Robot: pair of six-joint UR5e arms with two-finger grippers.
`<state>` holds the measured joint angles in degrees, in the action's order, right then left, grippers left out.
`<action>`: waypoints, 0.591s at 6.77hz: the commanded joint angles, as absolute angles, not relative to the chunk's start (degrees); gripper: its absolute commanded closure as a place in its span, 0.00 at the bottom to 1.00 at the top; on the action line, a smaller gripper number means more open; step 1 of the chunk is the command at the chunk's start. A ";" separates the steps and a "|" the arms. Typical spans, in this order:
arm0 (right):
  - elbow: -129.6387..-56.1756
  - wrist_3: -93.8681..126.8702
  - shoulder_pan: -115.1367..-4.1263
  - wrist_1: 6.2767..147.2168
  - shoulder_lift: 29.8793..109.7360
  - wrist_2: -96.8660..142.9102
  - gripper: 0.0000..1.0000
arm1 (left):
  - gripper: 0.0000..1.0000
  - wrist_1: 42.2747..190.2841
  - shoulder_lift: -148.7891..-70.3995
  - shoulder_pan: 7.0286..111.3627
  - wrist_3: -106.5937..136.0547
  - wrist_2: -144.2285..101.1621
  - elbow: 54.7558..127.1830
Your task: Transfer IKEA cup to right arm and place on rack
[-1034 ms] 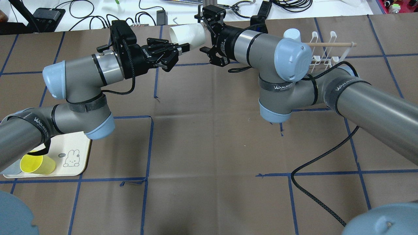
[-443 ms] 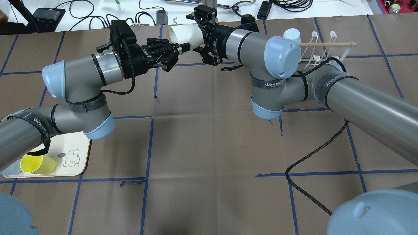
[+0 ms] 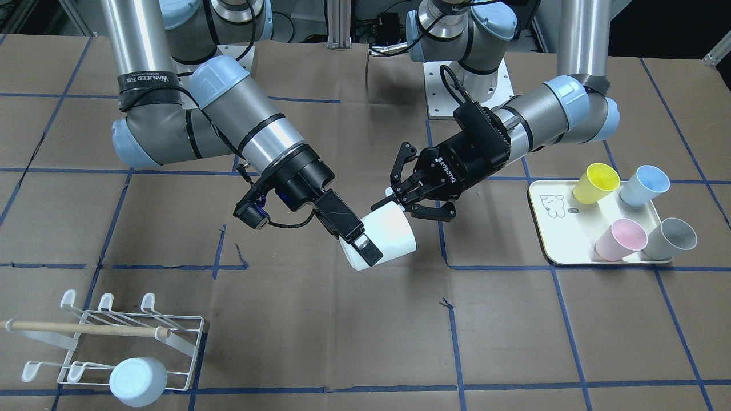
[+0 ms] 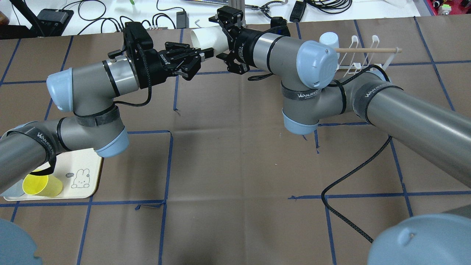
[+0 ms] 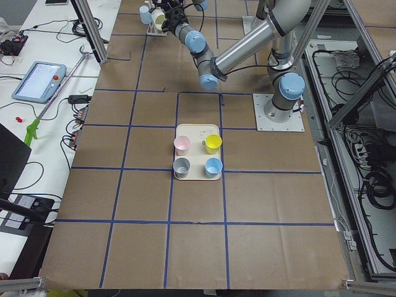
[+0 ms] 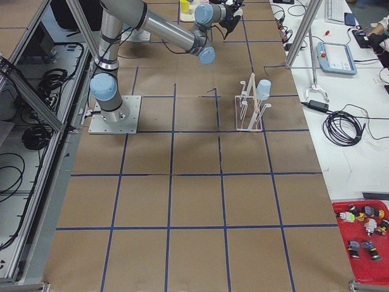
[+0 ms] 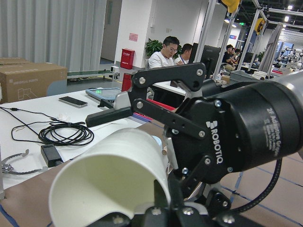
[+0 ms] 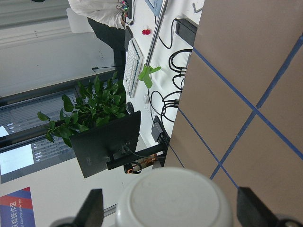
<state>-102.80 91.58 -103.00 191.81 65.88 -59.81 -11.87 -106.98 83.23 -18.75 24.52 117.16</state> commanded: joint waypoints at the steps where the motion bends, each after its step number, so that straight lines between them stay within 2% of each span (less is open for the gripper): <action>1: -102.74 91.58 -103.01 191.60 66.01 -59.77 0.01 | 0.99 -11.87 -106.96 83.23 -18.72 24.52 117.07; 2: -102.74 91.58 -103.01 191.60 66.09 -59.77 0.01 | 0.99 -11.87 -106.96 83.23 -18.72 24.61 117.07; 3: -102.74 91.58 -103.01 191.60 66.09 -59.77 0.14 | 0.99 -11.87 -106.96 83.23 -18.72 24.61 117.16; 4: -102.74 91.41 -103.01 191.51 66.09 -59.68 0.36 | 0.99 -11.87 -106.96 83.23 -18.72 24.61 117.07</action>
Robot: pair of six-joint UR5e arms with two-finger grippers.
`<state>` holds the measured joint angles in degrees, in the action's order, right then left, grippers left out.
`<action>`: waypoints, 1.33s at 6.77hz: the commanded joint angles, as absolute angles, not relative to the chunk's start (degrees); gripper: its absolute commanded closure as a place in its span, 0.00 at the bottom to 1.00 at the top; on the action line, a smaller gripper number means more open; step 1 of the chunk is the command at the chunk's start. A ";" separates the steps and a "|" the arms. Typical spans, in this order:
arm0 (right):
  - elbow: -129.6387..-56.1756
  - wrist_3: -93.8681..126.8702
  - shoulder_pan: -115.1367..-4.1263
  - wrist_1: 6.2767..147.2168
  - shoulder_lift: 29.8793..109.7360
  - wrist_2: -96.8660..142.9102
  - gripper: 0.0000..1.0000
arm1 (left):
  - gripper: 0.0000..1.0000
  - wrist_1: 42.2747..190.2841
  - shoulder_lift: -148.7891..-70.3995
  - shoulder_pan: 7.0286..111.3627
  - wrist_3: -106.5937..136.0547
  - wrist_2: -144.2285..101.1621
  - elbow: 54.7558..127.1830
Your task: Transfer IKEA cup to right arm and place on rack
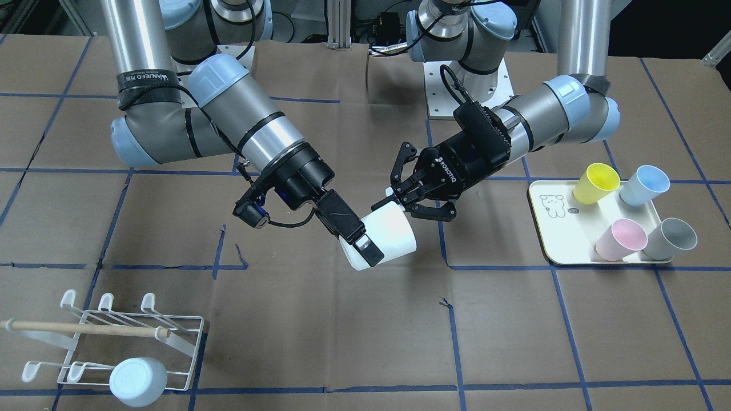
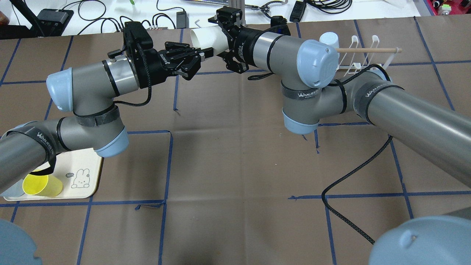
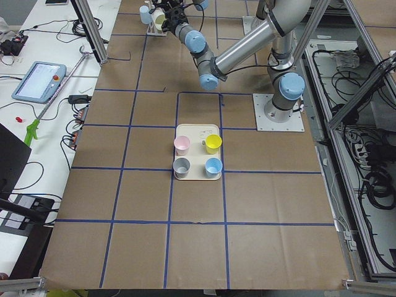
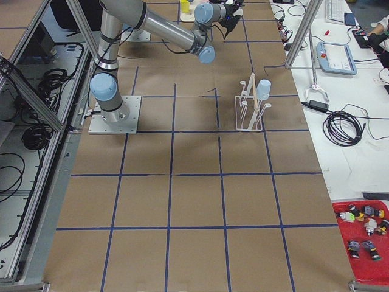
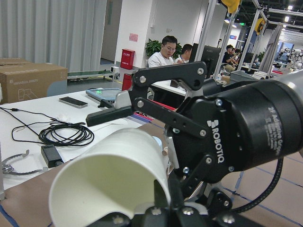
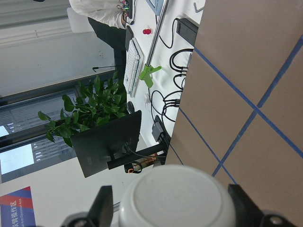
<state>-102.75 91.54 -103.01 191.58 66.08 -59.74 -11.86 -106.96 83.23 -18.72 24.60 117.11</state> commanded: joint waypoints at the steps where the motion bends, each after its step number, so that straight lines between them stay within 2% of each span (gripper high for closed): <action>1: -102.74 91.32 -103.01 191.51 66.18 -59.76 0.45 | 0.99 -11.87 -106.96 83.23 -18.72 24.61 117.07; 2: -102.74 91.32 -103.01 191.51 66.27 -59.59 0.52 | 0.98 -11.87 -106.96 83.23 -18.72 24.61 117.07; 3: -102.74 91.32 -103.01 191.51 66.27 -59.33 0.59 | 0.89 -11.87 -106.96 83.23 -18.72 25.04 116.90; 4: -102.74 91.32 -103.01 191.51 66.36 -59.15 0.61 | 0.63 -11.87 -107.05 83.15 -18.72 25.22 116.37; 5: -102.74 91.32 -103.01 191.51 66.27 -59.06 0.61 | 0.19 -11.78 -107.40 83.14 -18.72 25.31 116.28; 6: -102.74 91.23 -103.01 191.51 66.27 -59.15 0.62 | 0.05 -11.78 -107.40 83.14 -18.72 25.31 116.19; 7: -102.74 91.23 -103.01 191.51 66.27 -59.06 0.63 | 0.02 -11.78 -107.14 83.06 -18.63 25.40 116.19; 9: -102.66 91.06 -102.83 191.51 66.27 -58.97 0.66 | 0.01 -11.95 -106.53 79.83 -18.72 25.05 117.07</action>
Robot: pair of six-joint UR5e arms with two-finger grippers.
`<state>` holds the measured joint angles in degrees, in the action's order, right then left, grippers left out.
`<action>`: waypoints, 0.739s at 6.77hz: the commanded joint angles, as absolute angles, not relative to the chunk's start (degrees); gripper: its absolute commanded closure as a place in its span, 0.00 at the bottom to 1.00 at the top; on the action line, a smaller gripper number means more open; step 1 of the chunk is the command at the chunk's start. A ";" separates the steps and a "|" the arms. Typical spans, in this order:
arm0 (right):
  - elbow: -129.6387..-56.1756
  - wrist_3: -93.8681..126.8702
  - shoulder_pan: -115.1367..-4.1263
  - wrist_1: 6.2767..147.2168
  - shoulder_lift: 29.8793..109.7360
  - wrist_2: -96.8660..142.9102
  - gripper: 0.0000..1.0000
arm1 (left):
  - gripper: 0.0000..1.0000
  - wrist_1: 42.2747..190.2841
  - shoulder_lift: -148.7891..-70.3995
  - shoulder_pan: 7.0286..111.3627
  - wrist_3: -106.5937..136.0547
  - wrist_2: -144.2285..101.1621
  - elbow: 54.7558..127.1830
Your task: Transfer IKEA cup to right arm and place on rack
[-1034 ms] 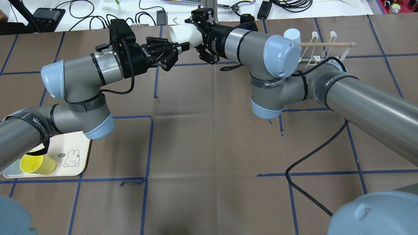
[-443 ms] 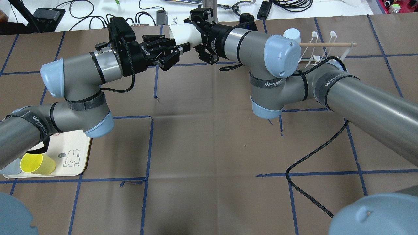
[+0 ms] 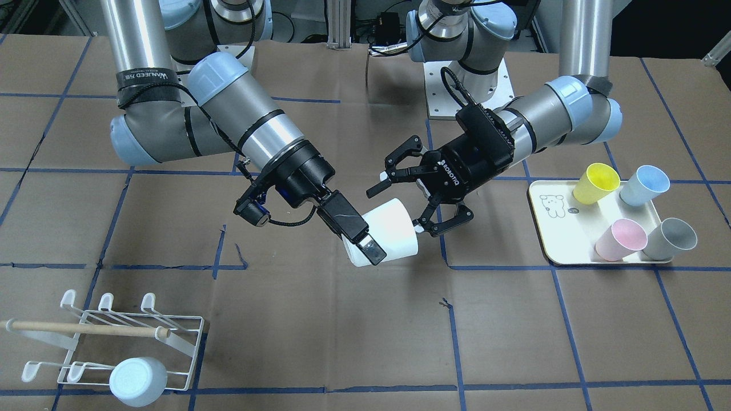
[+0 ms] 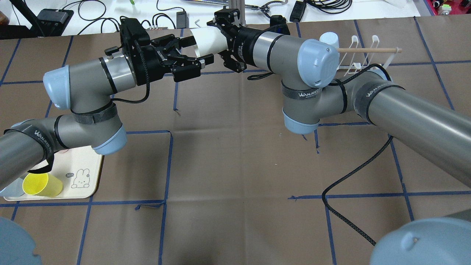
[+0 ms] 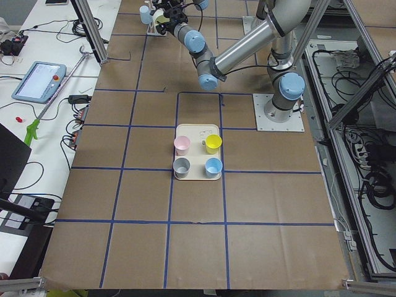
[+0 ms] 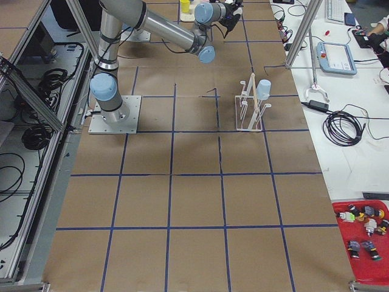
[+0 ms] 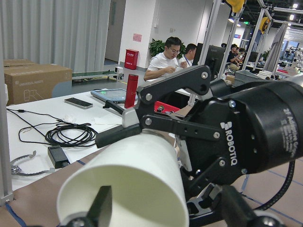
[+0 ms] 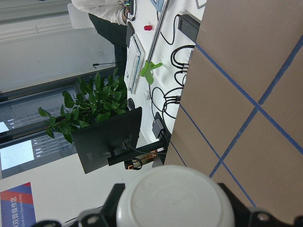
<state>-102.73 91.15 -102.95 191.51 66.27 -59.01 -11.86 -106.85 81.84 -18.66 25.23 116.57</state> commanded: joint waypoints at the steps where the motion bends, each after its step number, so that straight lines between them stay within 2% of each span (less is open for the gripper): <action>1: -102.66 91.05 -102.31 191.51 66.36 -58.89 0.67 | 0.01 -11.87 -106.35 76.24 -18.72 24.35 117.16; 3: -101.69 90.62 -99.78 191.25 66.27 -58.89 0.67 | 0.01 -11.08 -106.78 74.01 -18.81 25.91 116.46; 5: -101.69 76.49 -93.98 191.51 66.44 -58.19 0.84 | 0.01 -1.57 -105.57 74.61 -18.72 43.67 114.27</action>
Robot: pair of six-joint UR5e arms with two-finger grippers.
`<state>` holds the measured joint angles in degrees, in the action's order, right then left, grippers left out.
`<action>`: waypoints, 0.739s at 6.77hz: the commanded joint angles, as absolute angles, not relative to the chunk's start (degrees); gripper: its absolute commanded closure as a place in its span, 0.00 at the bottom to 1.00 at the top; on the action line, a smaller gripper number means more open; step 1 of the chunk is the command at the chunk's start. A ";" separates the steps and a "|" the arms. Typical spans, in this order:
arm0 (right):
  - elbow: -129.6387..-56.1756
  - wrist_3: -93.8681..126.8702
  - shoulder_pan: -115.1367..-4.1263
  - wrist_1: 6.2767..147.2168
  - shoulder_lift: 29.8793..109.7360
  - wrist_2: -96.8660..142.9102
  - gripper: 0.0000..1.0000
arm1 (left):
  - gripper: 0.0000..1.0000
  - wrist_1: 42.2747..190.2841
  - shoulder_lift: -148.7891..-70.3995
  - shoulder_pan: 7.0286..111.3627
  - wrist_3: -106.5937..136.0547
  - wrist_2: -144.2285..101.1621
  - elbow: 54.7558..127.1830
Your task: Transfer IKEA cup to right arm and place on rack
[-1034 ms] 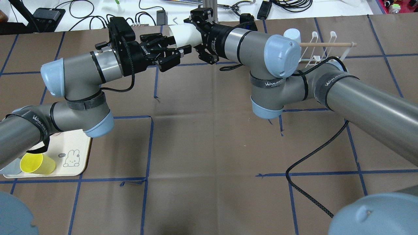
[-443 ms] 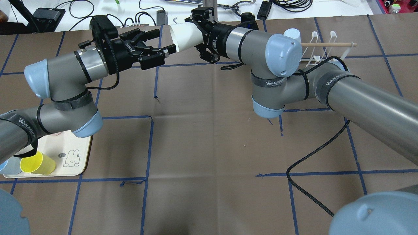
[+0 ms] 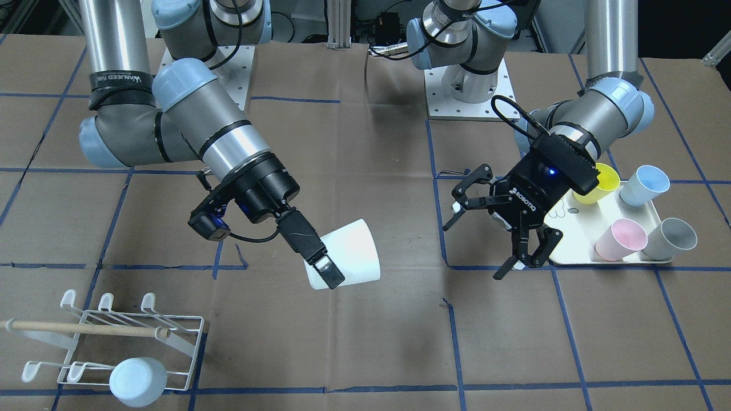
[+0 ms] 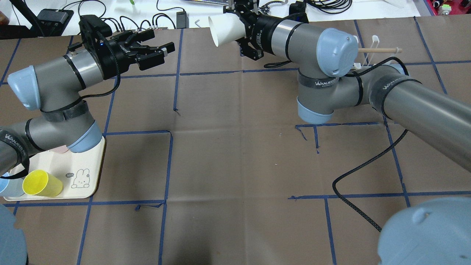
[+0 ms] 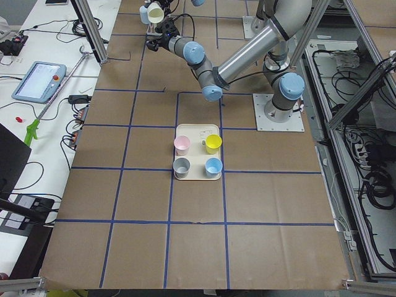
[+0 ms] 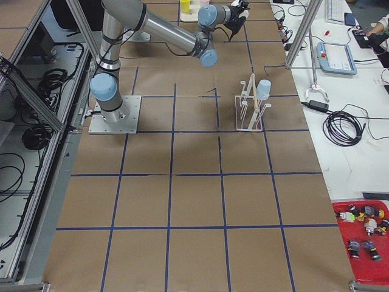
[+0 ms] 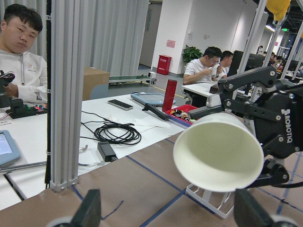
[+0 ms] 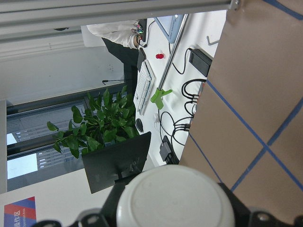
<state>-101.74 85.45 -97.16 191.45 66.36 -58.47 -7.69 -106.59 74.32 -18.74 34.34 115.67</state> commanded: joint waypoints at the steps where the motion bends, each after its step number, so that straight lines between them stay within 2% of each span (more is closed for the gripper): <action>1: -101.69 64.54 -91.08 191.25 67.14 -58.18 0.86 | 0.01 4.94 -105.73 74.97 -18.72 50.38 111.39; 3: -101.69 42.65 -86.86 191.08 68.20 -58.10 0.86 | 0.01 23.97 -104.16 80.29 -18.63 69.75 104.63; 5: -101.52 22.61 -81.24 187.16 69.08 -57.57 0.89 | 0.01 51.89 -100.47 86.38 -11.48 85.03 96.89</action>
